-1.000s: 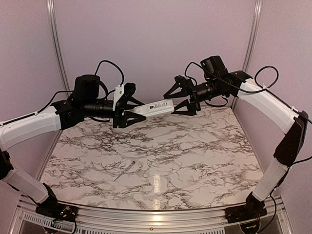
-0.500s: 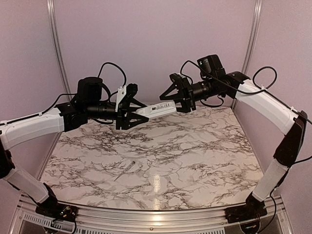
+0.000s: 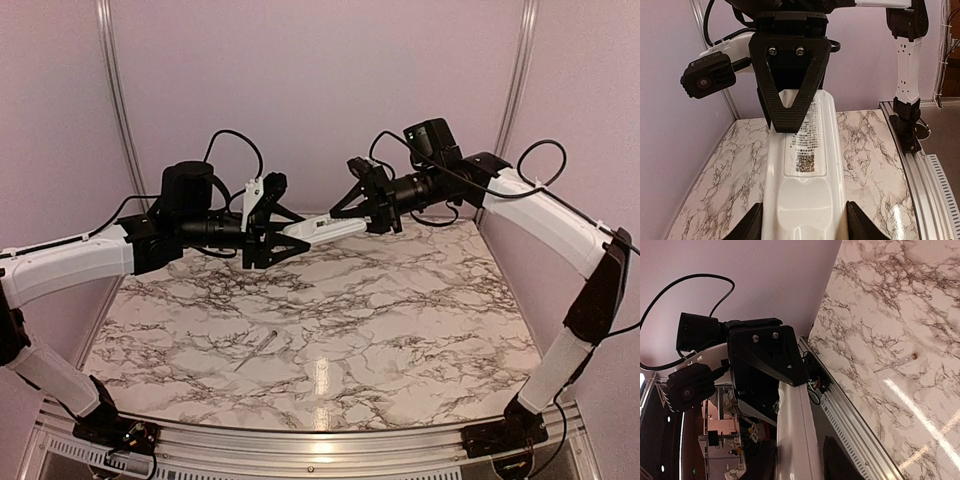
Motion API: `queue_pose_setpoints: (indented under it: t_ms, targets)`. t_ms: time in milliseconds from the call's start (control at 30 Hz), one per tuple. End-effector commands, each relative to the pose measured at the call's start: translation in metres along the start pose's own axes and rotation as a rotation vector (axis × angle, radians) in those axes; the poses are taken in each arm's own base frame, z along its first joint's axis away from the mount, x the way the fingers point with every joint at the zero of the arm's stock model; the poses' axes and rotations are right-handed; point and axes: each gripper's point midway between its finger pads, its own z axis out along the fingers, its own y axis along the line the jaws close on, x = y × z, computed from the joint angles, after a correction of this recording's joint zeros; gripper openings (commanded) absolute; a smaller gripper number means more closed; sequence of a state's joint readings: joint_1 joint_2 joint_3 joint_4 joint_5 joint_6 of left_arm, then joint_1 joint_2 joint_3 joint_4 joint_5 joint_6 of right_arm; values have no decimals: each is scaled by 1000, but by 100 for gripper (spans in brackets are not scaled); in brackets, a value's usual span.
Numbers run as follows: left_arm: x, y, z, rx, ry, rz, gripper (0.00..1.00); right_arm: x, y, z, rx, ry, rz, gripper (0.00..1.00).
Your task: Unload the batteries from the remote control
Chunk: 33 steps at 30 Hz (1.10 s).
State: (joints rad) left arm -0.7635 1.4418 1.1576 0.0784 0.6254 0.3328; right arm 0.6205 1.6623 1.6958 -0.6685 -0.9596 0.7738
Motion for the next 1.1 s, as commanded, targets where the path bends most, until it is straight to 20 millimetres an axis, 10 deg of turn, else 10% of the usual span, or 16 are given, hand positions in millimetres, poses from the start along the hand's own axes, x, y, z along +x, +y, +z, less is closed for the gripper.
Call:
queue_pose_setpoints:
  t_ms: [0,167,367,400,1067]
  targets:
    - [1,7,5,-39,-10,4,0,7,10,-4,-10,-5,-29,26]
    - [1,11,6,-66,-7,2,0,9,11,-5,-11,-6,-31,16]
    - [-8,19,-2,-140,-49,-37,95,5,7,-8,15,-59,-29,0]
    - [-9,19,-4,-145,-51,-39,98,3,4,-9,30,-75,-27,0]
    - [-24,63,-90,-598,-78,-647,99,-61,7,-43,22,-405,-277,0]
